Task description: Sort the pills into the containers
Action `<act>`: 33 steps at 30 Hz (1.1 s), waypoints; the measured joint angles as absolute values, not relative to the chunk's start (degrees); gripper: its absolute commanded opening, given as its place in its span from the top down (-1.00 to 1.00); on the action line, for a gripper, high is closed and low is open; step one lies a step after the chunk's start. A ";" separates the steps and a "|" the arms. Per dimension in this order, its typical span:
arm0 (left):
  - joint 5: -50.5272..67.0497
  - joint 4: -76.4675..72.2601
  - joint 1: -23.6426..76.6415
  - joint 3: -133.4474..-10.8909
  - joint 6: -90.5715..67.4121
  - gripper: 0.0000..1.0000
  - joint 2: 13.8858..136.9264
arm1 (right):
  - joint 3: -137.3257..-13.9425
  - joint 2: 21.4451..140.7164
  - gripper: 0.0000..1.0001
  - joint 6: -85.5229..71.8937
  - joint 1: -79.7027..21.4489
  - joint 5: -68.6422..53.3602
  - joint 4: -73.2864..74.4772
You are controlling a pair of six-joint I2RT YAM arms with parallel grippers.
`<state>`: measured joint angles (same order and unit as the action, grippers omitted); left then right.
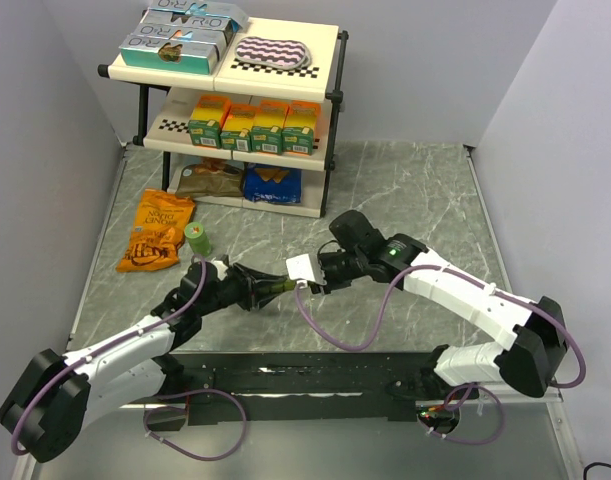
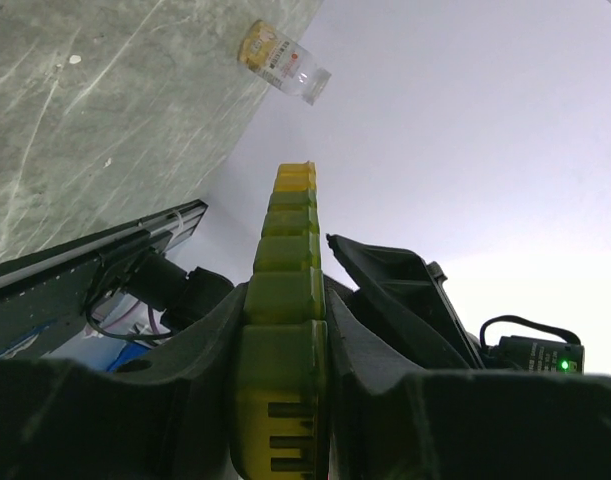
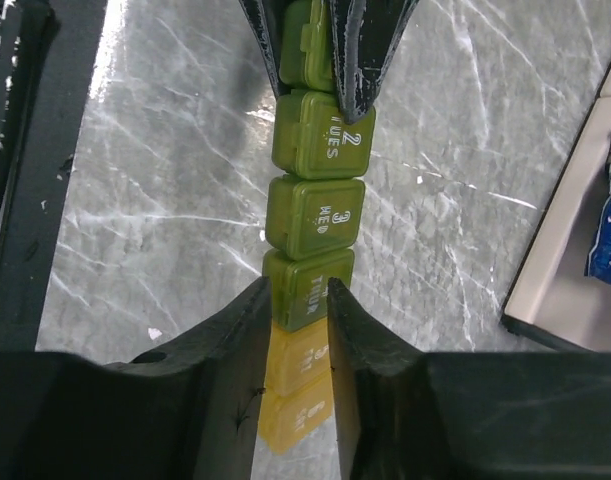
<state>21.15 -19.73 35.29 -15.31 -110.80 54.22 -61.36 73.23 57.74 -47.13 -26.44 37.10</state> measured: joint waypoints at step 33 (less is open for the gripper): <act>25.02 -29.34 32.25 -9.58 -112.33 0.98 53.89 | -62.83 73.43 -0.86 60.51 -47.97 -31.88 41.36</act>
<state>25.02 -29.34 32.25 -9.58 -112.33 53.89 -62.83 73.43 60.51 -47.97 -31.88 41.36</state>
